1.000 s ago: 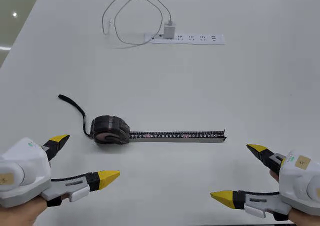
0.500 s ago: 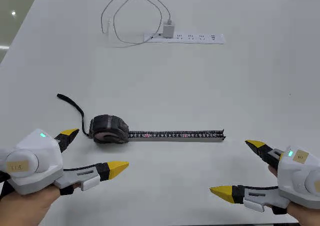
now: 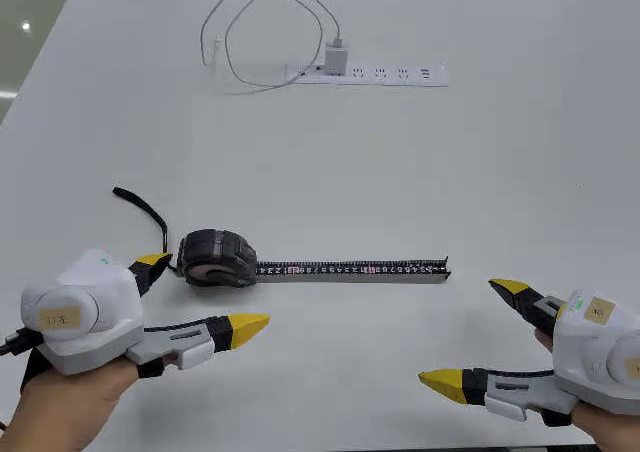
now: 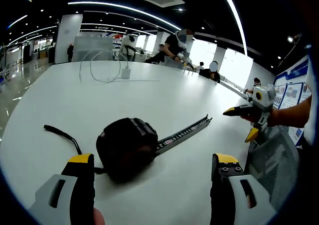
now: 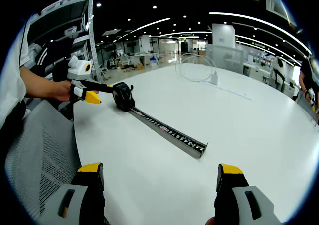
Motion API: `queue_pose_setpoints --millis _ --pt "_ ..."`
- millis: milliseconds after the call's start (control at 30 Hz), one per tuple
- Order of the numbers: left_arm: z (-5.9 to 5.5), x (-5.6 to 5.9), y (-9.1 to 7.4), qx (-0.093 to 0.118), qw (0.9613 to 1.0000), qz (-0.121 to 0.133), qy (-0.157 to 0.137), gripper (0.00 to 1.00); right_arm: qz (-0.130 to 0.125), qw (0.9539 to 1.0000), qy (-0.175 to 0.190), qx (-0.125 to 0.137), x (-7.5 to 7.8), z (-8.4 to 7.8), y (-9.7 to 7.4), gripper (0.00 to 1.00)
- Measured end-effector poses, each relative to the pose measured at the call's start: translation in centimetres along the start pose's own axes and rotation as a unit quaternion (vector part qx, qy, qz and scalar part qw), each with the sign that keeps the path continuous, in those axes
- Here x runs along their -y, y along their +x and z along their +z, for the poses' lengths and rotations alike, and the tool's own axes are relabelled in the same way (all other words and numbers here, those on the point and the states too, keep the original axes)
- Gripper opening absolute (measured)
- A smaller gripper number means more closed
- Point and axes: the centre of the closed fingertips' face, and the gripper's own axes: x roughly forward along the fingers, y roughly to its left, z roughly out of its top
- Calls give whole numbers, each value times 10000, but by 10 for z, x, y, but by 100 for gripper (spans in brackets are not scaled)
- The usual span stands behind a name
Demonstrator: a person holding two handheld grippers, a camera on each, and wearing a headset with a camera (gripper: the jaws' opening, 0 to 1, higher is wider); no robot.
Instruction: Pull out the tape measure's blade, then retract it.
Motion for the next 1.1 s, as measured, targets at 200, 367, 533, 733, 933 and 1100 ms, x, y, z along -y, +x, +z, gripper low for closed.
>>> queue_pose_setpoints --millis 200,367,533,733,933,1100 --pt "1 1 2 17 10000 -19 -16 96 5 10000 19 1 -1 -1 1 93" --pt "0 4 4 -1 10000 -36 -7 95 8 10000 19 -6 -1 -1 1 93" --pt "0 4 4 13 10000 -8 -32 95 7 10000 14 -16 0 -1 1 92" --pt "2 4 6 60 9999 66 -105 94 14 10000 -1 -11 2 0 2 92" --pt "5 2 7 230 9990 185 -339 94 24 10000 -28 -37 2 0 3 90" --pt "6 1 9 274 9983 284 -429 93 46 9999 -78 -77 3 -1 4 89"
